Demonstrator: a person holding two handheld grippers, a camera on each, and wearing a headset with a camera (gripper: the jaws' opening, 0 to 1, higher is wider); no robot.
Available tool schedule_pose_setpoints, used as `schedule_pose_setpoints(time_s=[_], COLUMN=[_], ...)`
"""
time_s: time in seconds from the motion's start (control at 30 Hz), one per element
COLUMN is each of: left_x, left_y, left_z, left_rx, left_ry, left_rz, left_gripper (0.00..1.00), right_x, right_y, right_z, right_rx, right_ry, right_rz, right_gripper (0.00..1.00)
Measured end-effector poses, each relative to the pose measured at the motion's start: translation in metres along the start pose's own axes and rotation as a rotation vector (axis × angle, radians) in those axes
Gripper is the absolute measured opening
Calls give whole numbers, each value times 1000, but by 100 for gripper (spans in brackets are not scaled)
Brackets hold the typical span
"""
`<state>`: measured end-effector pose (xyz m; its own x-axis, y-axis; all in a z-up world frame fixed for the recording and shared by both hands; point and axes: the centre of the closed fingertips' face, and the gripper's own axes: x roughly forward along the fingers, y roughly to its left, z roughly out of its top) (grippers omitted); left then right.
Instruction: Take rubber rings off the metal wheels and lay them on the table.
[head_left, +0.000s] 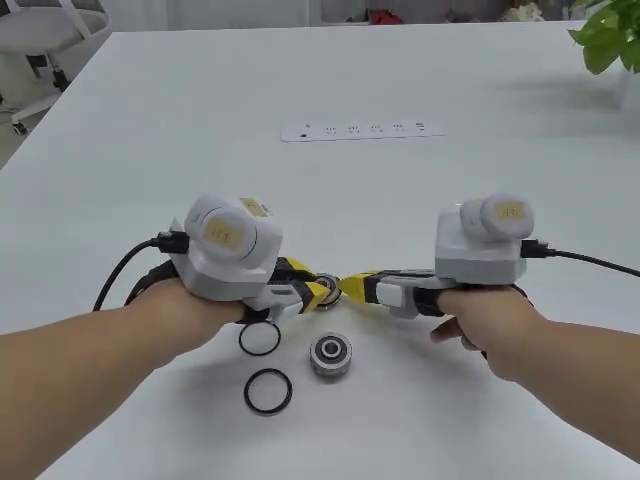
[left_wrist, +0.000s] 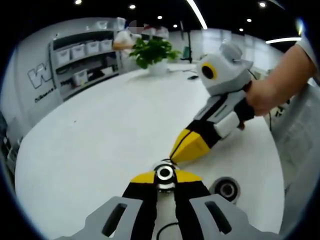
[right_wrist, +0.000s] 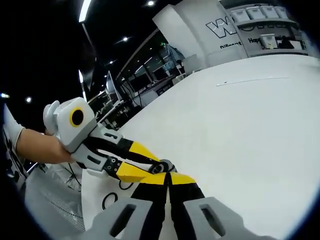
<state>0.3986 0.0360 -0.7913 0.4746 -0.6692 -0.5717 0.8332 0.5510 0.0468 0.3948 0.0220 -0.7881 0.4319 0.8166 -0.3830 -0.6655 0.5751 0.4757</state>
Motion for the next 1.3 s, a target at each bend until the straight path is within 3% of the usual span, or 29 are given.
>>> schedule_pose_setpoints(time_s=[0.4, 0.47, 0.8, 1.07, 1.17, 1.3], left_x=[0, 0, -1, -3, -5, -11], left_y=[-2, -2, -4, -5, -6, -10], left_z=[0, 0, 1, 1, 0, 9], left_rx=[0, 1, 7, -23, -12, -4], left_ry=[1, -1, -12, -20, -24, -53], left_rz=[3, 3, -1, -19, -31, -46], left_gripper=[12, 12, 12, 14, 20, 25], right_x=[3, 5, 8, 8, 7, 5], right_y=[9, 17, 5, 6, 8, 13], right_z=[0, 0, -2, 2, 5, 9], right_rx=[-23, -25, -40, -29, -24, -20], right_ry=[7, 8, 17, 8, 1, -8], right_rz=[24, 58, 29, 34, 39, 44], right_gripper=[0, 0, 0, 0, 0, 0])
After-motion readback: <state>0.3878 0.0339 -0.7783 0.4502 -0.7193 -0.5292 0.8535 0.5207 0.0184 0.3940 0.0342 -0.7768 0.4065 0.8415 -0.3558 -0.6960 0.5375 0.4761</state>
